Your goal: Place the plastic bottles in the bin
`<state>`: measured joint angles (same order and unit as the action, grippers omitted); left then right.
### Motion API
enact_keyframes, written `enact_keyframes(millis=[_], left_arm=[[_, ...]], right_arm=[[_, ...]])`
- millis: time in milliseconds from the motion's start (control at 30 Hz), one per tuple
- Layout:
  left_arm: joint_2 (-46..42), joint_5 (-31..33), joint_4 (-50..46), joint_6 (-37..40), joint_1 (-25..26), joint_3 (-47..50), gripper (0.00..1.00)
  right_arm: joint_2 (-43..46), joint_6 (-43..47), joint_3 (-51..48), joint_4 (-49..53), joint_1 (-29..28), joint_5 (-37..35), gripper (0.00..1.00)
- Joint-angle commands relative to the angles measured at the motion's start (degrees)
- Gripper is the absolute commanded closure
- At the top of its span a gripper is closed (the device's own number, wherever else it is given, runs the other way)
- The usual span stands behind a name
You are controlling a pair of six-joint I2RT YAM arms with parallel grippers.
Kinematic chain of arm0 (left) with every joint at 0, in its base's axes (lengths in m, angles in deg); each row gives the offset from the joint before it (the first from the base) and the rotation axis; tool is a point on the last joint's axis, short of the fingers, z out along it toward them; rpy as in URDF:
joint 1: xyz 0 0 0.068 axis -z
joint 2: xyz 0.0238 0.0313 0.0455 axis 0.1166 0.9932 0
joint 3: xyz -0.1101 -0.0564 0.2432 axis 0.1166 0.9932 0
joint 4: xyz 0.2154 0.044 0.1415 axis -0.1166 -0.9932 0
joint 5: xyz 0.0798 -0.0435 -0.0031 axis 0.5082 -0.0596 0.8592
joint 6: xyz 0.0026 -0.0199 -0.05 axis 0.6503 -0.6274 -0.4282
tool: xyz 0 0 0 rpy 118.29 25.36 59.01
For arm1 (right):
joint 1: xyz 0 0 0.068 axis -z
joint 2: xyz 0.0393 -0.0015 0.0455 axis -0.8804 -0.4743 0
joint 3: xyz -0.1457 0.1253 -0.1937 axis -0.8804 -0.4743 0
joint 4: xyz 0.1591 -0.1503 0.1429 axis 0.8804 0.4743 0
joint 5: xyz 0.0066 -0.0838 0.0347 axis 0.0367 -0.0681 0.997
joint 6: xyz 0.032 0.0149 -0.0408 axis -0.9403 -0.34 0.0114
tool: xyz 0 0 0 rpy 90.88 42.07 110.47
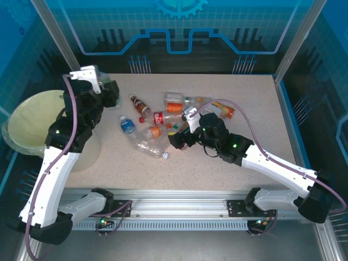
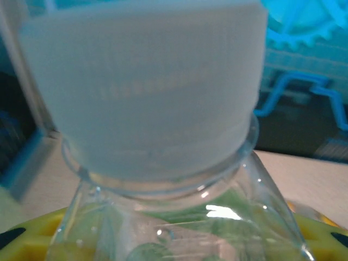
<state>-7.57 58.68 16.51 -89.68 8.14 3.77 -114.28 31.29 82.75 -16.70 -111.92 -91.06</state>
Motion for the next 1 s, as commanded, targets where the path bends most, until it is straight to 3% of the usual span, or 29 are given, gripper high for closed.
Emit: enact_keyframes(millis=[0, 133, 433, 567, 967], left_arm=[[-0.95, 15.73, 1.75, 6.46, -1.82, -2.50, 0.58], [-0.16, 22.50, 5.00, 11.57, -6.40, -2.79, 0.58], [3.26, 21.84, 3.05, 13.64, -25.73, -1.16, 0.58], [4.89, 15.92, -1.15, 6.13, -36.26, 0.58, 0.58], [12.16, 13.47, -6.22, -3.57, -51.28, 5.00, 0.52]], right_arm=[[1.95, 1.44, -0.24, -1.38, -0.59, -2.33, 0.00], [2.86, 1.86, -0.51, -0.85, -0.57, -2.85, 0.00], [4.16, 2.50, -0.95, -1.21, -0.47, -3.86, 0.00], [4.25, 3.20, -0.73, -1.54, -0.44, -3.93, 0.00], [3.81, 3.79, -0.08, -1.20, -0.39, -3.12, 0.00]])
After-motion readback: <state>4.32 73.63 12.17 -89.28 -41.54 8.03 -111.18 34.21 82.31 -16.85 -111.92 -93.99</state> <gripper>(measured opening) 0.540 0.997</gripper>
